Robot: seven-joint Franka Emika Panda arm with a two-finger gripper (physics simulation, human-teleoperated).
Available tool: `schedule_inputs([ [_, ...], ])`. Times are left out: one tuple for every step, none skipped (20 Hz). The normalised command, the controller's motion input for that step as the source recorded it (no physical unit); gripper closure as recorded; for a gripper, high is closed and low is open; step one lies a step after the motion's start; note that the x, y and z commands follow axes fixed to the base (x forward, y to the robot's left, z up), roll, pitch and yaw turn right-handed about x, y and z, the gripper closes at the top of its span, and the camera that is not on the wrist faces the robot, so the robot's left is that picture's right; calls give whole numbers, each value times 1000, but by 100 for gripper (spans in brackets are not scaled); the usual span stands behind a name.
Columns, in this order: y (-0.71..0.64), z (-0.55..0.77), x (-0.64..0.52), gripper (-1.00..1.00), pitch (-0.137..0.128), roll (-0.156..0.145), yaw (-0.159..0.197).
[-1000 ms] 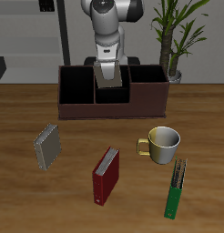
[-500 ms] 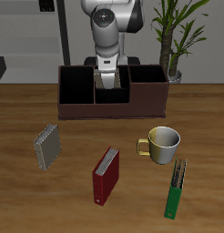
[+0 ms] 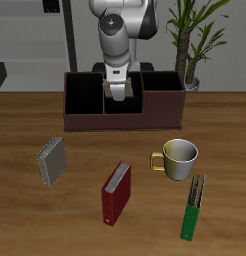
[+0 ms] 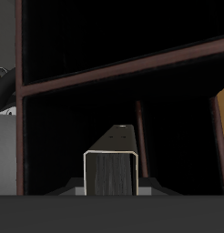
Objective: Place the left yellow book into the back desk caddy's back compartment
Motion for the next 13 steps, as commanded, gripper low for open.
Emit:
schedule_inputs([
  [-11,40,54,-100,-9,13,-23],
  [91,79,50,-100,4,18,-55],
  [39,117,94,-100,-45,22,-38],
  [130,203,86,-100,-74,48,-85],
  [71,71,97,-100,-7,39,-83],
  [89,40,62,-100,-42,41,-25],
  [153,-29,92,-100,-28,20,11],
  [116,-24,75,-100,-10,4,-33],
  [94,-41,63,-100,0,0,0],
  [118,-27,78,-100,4,27,-50],
  [50,84,148,-100,-43,50,-85],
  [70,118,82,-100,-19,27,-60],
  [58,165,58,-100,-61,29,-80],
])
